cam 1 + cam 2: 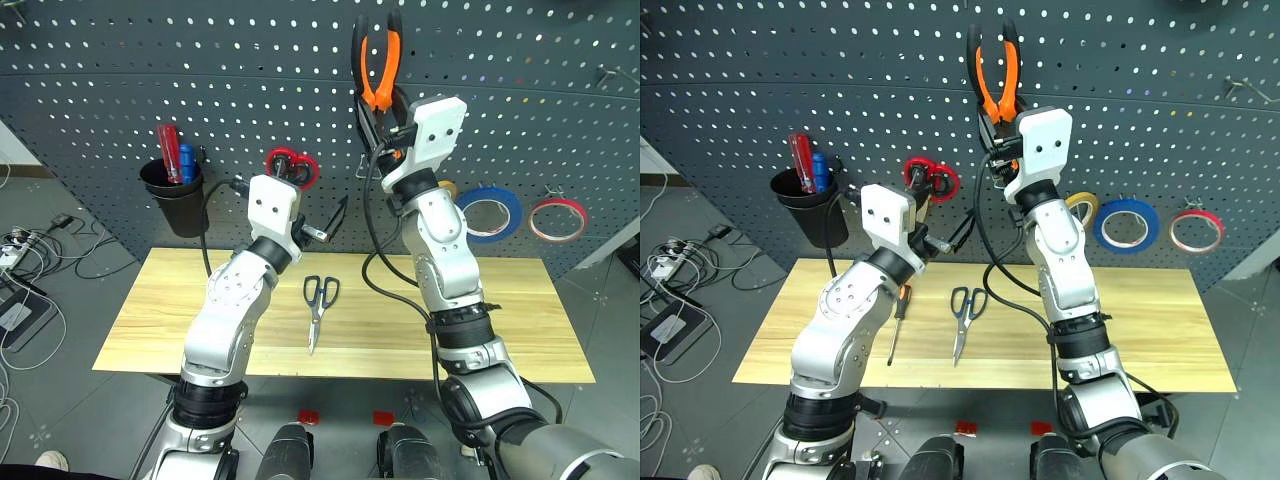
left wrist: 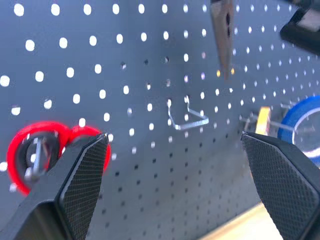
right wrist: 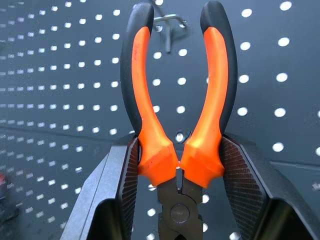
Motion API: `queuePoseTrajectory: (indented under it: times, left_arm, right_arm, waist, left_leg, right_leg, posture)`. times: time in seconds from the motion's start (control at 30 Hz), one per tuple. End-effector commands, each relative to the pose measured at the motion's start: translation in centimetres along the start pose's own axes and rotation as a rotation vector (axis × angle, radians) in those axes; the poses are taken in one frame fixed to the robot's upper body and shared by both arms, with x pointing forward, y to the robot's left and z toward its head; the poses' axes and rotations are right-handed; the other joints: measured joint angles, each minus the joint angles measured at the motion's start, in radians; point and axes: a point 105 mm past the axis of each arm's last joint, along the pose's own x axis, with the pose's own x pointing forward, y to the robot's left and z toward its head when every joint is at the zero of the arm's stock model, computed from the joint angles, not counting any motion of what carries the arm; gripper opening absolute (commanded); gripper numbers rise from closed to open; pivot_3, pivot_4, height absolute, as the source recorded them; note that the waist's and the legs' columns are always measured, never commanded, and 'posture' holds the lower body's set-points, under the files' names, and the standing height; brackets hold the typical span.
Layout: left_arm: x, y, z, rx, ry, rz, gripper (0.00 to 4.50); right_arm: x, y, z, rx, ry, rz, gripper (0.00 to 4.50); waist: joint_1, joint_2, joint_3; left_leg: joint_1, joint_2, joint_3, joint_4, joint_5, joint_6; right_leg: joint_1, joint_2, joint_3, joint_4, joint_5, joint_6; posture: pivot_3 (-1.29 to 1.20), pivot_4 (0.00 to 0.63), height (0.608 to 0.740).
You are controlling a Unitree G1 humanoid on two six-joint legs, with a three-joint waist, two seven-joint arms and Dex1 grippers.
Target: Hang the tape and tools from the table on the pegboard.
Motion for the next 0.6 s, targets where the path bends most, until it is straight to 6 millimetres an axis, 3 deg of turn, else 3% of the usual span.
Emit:
queuePoseTrajectory:
  times: [0.03,0.3,0.43,0.6]
  left_arm:
    - [0.4,0.1,1.2,0.018,-0.048,-0.012,4.5]
    - [2.1,-0.4,0.2,-0.018,-0.006,-0.053,4.5]
    - [2.2,-0.5,-0.6,-0.01,0.021,-0.06,4.5]
    - [2.3,-0.7,-0.8,-0.014,0.035,-0.073,4.5]
  right_arm:
    - [1.1,-0.3,1.9,-0.022,-0.105,-0.041,2.11]
    - [2.2,-0.4,0.8,-0.016,-0.099,-0.088,2.11]
    - [2.5,-0.5,0.0,-0.008,-0.079,-0.093,2.11]
    - [2.3,-0.6,-1.3,-0.005,-0.058,-0.098,2.11]
  waist:
    - [-0.002,0.0,0.001]
    - [-0.001,0.002,0.014]
    - [0.001,0.005,0.046]
    - [0.0,0.005,0.087]
  left_leg:
    - [0.0,0.0,0.0,0.0,0.0,0.0]
    - [0.001,0.0,0.0,0.0,0.0,0.001]
    - [0.012,0.0,-0.001,-0.001,-0.003,0.005]
    - [0.013,0.0,-0.003,0.0,-0.003,0.005]
  right_leg:
    - [0.0,0.0,0.0,0.0,0.0,0.0]
    - [0.001,0.0,0.0,0.001,0.0,0.0]
    - [0.013,0.0,0.0,0.0,0.0,0.0]
    - [0.013,0.0,0.002,0.001,0.0,0.0]
  posture:
    - [0.2,0.125,0.74]
    - [0.24,0.226,0.74]
    - [0.24,0.27,0.74]
    - [0.25,0.3,0.74]
